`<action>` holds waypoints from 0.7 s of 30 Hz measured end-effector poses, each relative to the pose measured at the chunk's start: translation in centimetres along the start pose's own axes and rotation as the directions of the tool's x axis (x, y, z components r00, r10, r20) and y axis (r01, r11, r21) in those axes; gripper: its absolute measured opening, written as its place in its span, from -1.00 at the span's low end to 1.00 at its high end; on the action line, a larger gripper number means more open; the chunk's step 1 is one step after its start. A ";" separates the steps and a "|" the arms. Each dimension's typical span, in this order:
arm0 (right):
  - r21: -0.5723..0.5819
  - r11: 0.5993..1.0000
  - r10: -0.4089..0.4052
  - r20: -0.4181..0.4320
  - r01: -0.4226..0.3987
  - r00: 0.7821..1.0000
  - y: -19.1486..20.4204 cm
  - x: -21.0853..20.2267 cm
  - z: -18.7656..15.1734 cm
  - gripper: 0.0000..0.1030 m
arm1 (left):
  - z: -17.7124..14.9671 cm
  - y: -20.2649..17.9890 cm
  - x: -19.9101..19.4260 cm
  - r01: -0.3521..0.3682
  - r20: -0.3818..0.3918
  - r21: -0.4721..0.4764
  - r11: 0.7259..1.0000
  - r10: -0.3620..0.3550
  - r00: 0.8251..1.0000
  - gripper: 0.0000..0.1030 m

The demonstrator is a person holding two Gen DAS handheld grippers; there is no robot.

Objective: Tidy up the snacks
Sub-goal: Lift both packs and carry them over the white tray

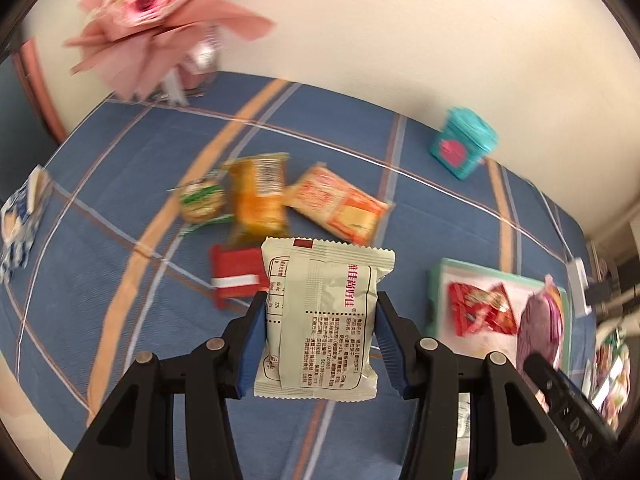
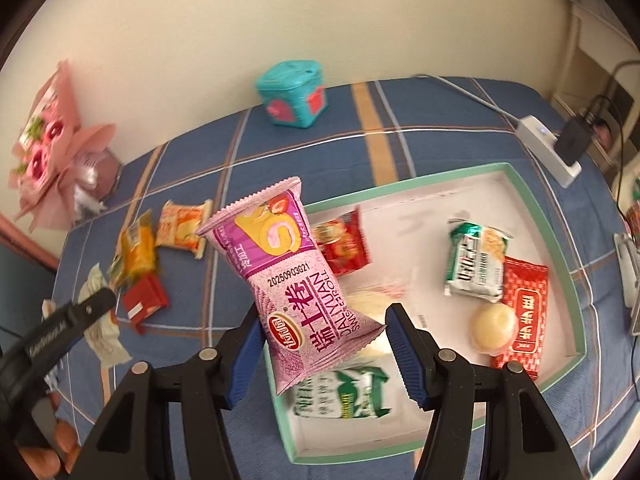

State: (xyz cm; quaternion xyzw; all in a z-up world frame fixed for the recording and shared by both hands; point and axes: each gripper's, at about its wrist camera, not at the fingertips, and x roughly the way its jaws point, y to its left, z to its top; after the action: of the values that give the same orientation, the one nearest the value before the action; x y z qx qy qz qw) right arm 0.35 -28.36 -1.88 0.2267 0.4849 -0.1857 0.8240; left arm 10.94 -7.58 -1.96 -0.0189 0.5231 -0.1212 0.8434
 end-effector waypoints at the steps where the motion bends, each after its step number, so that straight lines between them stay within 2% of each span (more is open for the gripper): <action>1: 0.019 1.000 -0.004 0.001 0.004 1.000 -0.8 0.0 0.2 0.23 | -0.1 -0.7 0.0 0.006 -0.002 0.016 1.000 -0.006 1.000 0.02; 10: 0.124 0.986 -0.111 0.010 0.109 0.994 -6.7 0.4 2.1 0.23 | -0.7 -7.9 0.2 0.095 -0.011 0.167 0.981 -0.094 0.996 0.02; 15: 0.191 0.972 -0.139 -0.002 0.137 0.990 -9.6 0.9 2.7 0.23 | -1.4 -12.2 0.3 0.137 -0.025 0.268 0.954 -0.135 0.991 0.03; 21: 0.212 0.961 -0.177 -0.014 0.176 0.984 -11.1 2.1 2.8 0.23 | -2.2 -16.4 1.4 0.138 -0.027 0.364 0.921 -0.138 0.990 0.03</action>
State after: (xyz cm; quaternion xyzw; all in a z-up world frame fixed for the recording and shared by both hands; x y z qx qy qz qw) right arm -2.52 -39.34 -4.67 0.2690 0.4784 -0.3096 0.7765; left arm 6.52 -23.57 -1.57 0.1013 0.4893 -0.2752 0.8213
